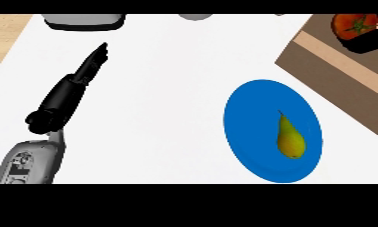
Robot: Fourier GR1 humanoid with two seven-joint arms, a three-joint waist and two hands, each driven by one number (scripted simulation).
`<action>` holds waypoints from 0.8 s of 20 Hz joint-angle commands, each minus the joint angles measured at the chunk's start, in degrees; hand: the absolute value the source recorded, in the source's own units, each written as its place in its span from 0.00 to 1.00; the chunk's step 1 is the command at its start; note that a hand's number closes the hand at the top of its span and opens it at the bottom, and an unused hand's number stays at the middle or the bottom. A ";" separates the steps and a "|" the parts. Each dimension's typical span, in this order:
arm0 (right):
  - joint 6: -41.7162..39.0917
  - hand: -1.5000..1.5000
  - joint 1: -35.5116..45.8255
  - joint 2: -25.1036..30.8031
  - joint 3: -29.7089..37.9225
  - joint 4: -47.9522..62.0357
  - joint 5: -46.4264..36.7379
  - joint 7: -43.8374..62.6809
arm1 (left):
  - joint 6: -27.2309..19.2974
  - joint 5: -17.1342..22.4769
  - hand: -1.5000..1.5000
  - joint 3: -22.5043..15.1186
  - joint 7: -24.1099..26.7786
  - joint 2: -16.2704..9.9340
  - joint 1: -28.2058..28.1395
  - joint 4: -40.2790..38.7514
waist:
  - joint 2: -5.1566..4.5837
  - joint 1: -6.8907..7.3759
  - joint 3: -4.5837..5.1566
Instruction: Pick the tomato from the plate and place it in the cardboard box
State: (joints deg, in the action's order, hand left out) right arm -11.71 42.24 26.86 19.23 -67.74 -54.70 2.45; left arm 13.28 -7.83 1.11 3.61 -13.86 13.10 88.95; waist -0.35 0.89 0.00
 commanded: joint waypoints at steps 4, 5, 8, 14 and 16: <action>-10.39 1.00 2.39 8.88 -0.54 17.02 -0.29 -5.41 | 0.34 0.72 0.50 1.11 -0.28 0.27 2.66 -2.64 | -0.17 0.06 -0.01; -8.24 1.00 3.31 9.82 -0.62 20.47 -1.22 -7.00 | 0.29 -0.53 0.50 0.16 0.71 0.12 0.71 -1.48 | -0.12 0.37 -0.02; -8.42 1.00 4.30 12.48 -1.65 28.98 -2.35 -12.99 | 1.46 0.44 0.50 0.58 2.13 -0.37 -0.71 -0.81 | -0.37 1.11 -0.06; -12.37 0.00 5.06 15.04 -4.09 38.88 -4.24 -20.25 | 0.54 -1.14 0.50 -1.06 -0.24 0.81 -1.57 1.39 | -0.24 1.20 -0.10; -16.68 0.00 8.68 19.60 -3.87 40.75 -3.55 -26.10 | 1.43 0.46 0.50 0.35 -1.43 0.48 1.96 0.09 | -0.29 0.95 -0.10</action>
State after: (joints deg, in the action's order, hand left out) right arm -24.29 48.28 42.77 15.83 -31.81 -58.62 -16.10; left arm 13.61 -8.57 0.49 3.65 -12.74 13.62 88.59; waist -0.72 1.90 -0.11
